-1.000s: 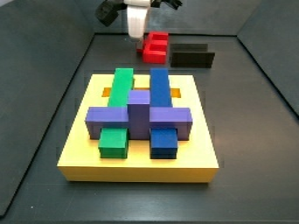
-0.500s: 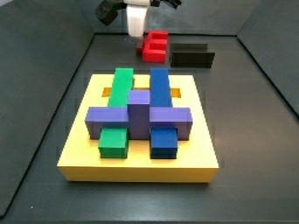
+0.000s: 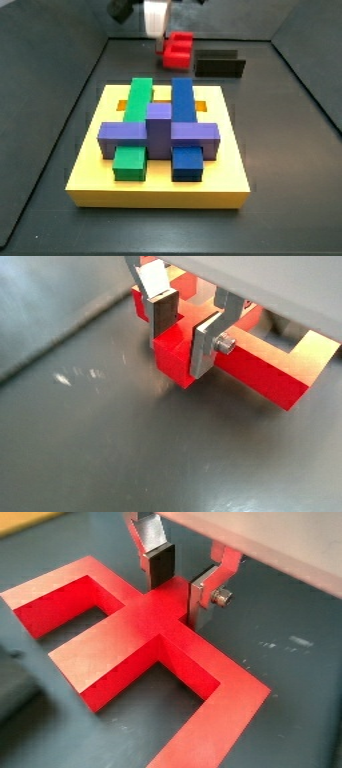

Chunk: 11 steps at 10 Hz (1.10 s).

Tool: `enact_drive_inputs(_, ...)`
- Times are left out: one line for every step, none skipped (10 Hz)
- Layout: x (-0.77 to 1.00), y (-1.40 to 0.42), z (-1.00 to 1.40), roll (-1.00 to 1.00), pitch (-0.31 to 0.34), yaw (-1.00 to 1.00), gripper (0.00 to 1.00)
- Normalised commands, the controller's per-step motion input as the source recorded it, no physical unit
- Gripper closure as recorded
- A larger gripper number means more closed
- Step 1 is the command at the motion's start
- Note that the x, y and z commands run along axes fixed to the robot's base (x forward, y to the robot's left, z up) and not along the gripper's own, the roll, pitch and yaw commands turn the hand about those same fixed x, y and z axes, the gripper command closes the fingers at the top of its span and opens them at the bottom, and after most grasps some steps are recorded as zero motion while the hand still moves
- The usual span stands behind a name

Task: Pick up the red object. Move up. Place the red object on the fixture. Regrasp the red object. Move to above the board. Insert the red object.
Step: Move up, then place the red object on the fixture.

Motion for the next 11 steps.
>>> enact_drive_inputs(-0.01, 0.01, 0.6, 0.02, 0.026, 0.0, 1.0)
enact_drive_inputs(0.01, 0.01, 0.29, 0.05, 0.023, 0.01, 1.0)
enact_drive_inputs(0.01, 0.0, -0.03, -0.04, 0.0, 0.0, 1.0)
enact_drive_inputs(0.13, -0.05, 0.09, -0.29, 0.0, 0.0, 1.0)
enact_drive_inputs(0.47, -0.22, 0.15, -0.15, 0.314, 0.19, 1.0)
enact_drive_inputs(0.55, -0.21, 0.17, -0.15, 0.423, 0.38, 1.0)
enact_drive_inputs(0.49, -0.22, 0.19, -0.15, 0.429, 0.5, 1.0)
enact_drive_inputs(0.48, -0.15, 0.18, -0.03, 0.483, 0.51, 1.0)
enact_drive_inputs(0.48, -0.1, 0.14, 0.0, 0.517, 0.51, 1.0)
enact_drive_inputs(0.45, -0.12, 0.06, 0.0, 0.503, 0.53, 1.0)
enact_drive_inputs(0.43, -0.13, 0.05, 0.0, 0.466, 0.56, 1.0)
